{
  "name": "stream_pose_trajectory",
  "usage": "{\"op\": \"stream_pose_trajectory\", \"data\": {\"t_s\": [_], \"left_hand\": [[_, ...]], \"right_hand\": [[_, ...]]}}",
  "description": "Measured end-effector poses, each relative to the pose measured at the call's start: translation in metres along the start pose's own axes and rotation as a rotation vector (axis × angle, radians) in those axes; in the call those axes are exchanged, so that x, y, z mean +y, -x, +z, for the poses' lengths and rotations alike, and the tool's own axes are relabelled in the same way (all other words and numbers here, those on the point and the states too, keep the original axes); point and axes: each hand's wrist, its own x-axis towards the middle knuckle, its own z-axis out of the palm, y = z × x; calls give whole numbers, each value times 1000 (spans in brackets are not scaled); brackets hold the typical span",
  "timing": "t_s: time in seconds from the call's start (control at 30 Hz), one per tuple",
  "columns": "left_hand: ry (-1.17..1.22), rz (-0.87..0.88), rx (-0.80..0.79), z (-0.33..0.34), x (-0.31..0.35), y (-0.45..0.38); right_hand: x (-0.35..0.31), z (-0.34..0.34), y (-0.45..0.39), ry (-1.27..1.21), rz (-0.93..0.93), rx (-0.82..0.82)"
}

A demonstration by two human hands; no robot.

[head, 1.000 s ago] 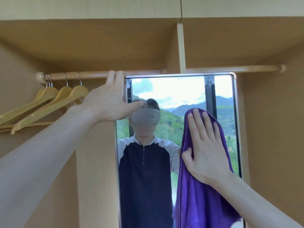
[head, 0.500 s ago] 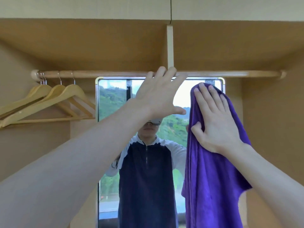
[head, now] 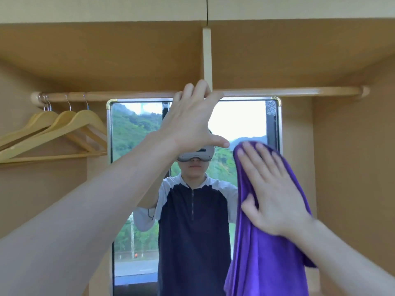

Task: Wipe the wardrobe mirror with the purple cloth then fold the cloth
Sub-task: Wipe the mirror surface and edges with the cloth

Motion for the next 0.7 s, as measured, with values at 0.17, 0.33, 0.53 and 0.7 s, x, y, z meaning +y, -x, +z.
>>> {"op": "stream_pose_trajectory", "data": {"t_s": [0.17, 0.33, 0.53, 0.7], "left_hand": [[-11, -25, 13, -1, 5, 0], [24, -54, 33, 0, 8, 2], [24, -67, 73, 2, 11, 6], [46, -90, 87, 4, 10, 7]], "right_hand": [[25, -34, -73, -26, 95, 79], [-4, -15, -46, -77, 196, 116], [-45, 36, 71, -65, 69, -49], [-61, 50, 121, -175, 154, -135]]}}
